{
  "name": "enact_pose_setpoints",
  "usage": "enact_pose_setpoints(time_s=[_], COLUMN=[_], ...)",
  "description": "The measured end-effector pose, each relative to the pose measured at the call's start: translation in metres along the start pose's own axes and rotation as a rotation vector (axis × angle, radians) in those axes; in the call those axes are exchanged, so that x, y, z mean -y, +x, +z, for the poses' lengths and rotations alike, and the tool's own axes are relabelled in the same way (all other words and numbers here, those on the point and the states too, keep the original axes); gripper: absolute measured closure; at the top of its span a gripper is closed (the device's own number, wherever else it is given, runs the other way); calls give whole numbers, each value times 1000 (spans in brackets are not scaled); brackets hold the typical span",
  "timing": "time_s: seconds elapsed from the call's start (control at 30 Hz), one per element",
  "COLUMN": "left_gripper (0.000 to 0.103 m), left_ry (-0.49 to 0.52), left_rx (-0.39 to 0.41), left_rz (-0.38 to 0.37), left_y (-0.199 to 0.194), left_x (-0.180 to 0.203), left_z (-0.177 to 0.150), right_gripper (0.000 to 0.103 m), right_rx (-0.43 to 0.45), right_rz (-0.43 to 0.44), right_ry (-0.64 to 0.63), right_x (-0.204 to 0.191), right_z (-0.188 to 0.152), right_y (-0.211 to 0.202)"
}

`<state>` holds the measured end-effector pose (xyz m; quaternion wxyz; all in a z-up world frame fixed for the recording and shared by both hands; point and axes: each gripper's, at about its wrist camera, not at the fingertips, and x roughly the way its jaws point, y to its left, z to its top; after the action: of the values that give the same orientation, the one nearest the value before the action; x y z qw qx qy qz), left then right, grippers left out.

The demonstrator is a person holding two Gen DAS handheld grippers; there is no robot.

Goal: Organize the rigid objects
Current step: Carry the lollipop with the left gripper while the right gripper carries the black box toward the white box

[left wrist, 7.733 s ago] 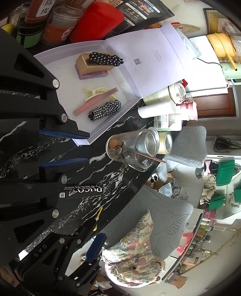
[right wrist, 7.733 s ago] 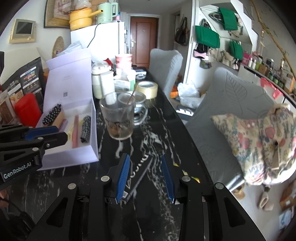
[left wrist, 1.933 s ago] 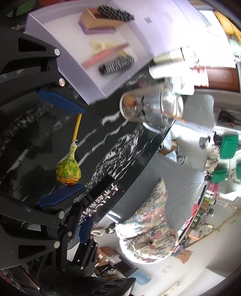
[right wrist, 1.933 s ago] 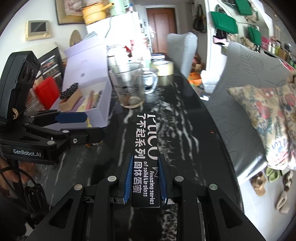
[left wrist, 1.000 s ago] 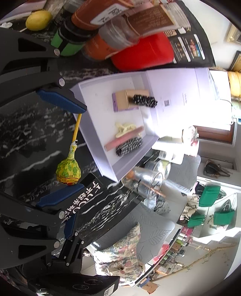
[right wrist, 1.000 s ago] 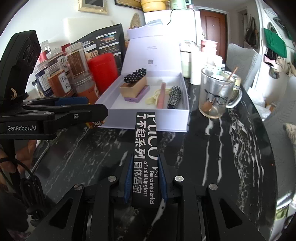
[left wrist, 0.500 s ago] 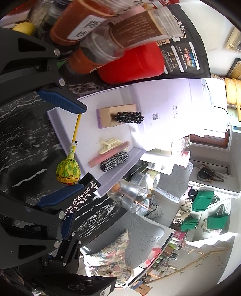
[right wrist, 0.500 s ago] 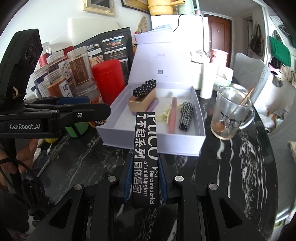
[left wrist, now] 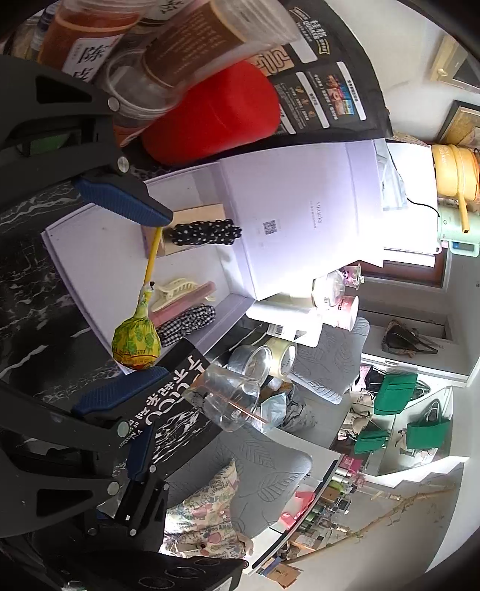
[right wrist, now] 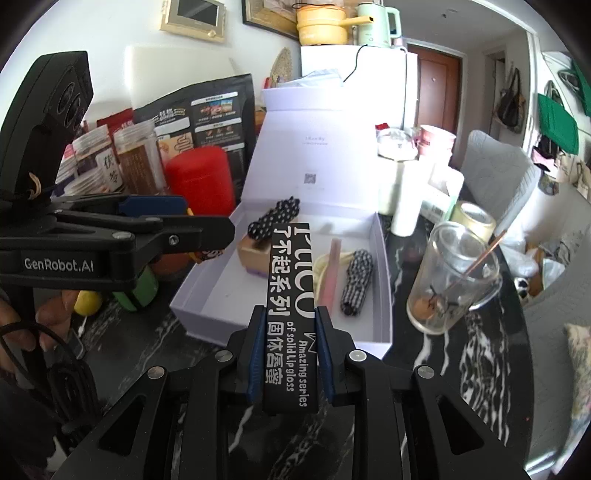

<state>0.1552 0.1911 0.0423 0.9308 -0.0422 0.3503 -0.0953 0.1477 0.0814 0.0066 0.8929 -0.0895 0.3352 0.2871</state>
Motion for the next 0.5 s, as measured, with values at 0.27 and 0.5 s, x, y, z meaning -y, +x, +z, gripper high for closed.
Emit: enact_pose_setpoints(time_s=[0.27, 0.5], left_gripper=[25, 25], left_ry=[9, 18], left_rx=[32, 48], left_rz=[13, 45], left_y=[5, 18], left_x=[-1, -6], left_z=[20, 39], right_gripper=[78, 78], right_rx=[43, 58], right_rz=[-26, -45], right_ry=[-6, -1], right_x=[11, 22], right_z=[26, 44], right_y=[2, 12])
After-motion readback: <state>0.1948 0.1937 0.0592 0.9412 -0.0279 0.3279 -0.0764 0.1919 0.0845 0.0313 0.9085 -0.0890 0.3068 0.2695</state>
